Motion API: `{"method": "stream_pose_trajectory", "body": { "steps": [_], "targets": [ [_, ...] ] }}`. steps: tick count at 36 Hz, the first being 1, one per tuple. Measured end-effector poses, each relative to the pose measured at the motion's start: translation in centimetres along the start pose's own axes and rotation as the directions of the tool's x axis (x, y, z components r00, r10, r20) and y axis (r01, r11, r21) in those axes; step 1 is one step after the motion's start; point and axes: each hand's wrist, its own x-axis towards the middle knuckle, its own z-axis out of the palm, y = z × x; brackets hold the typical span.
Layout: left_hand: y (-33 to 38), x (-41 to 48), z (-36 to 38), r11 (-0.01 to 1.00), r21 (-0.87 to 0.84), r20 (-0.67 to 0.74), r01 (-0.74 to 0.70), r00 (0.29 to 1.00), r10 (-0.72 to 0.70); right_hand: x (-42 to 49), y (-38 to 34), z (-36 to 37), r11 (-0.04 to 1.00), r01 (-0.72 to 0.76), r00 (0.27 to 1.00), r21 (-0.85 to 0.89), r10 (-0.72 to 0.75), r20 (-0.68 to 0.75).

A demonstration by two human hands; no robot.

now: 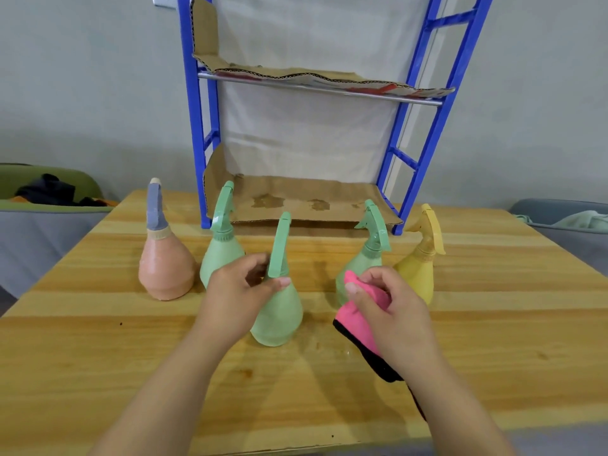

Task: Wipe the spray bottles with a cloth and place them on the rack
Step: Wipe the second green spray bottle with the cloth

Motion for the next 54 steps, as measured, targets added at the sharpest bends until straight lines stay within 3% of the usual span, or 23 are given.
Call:
{"method": "stream_pose_trajectory", "body": {
  "steps": [6,17,23,29,35,39,44,47,54],
  "targets": [
    [0.2,-2.4,-1.0,0.995,-0.094,0.103,-0.025,0.994,0.035,-0.7,-0.6,0.7,0.995,0.060,0.998,0.081,-0.061,0.007],
    [-0.6,-4.1,-1.8,0.983,-0.175,0.076,-0.049,0.995,0.063,-0.3,-3.2,1.4,0.951,0.297,0.954,0.079,-0.299,0.011],
    [-1.1,-4.1,-1.9,0.982,-0.171,0.063,-0.081,0.994,0.093,1.7,-4.7,2.2,0.858,0.507,0.862,-0.077,-0.504,0.058],
    [-1.4,-3.9,-2.0,0.973,-0.213,0.086,-0.091,0.990,0.111,3.0,-5.0,3.6,0.734,0.650,0.760,-0.196,-0.617,0.207],
    [-1.7,-3.7,-2.0,0.971,-0.201,0.104,-0.127,0.983,0.150,1.9,-4.2,2.9,0.686,0.700,0.711,-0.196,-0.647,0.276],
    [-1.7,-3.6,-2.1,0.962,-0.222,0.124,-0.161,0.974,0.192,-0.3,-3.2,2.9,0.626,0.765,0.637,-0.155,-0.696,0.331],
    [-1.6,-3.7,-2.1,0.965,-0.198,0.124,-0.170,0.973,0.196,-0.4,-2.9,2.6,0.617,0.779,0.613,-0.115,-0.709,0.347],
    [-1.6,-3.6,-2.1,0.965,-0.189,0.119,-0.180,0.972,0.204,0.4,-3.4,2.8,0.614,0.775,0.626,-0.150,-0.713,0.315],
    [-1.3,-3.8,-2.1,0.968,-0.200,0.120,-0.150,0.977,0.176,1.4,-3.9,3.7,0.796,0.595,0.804,-0.109,-0.587,0.100]
  ]
}}
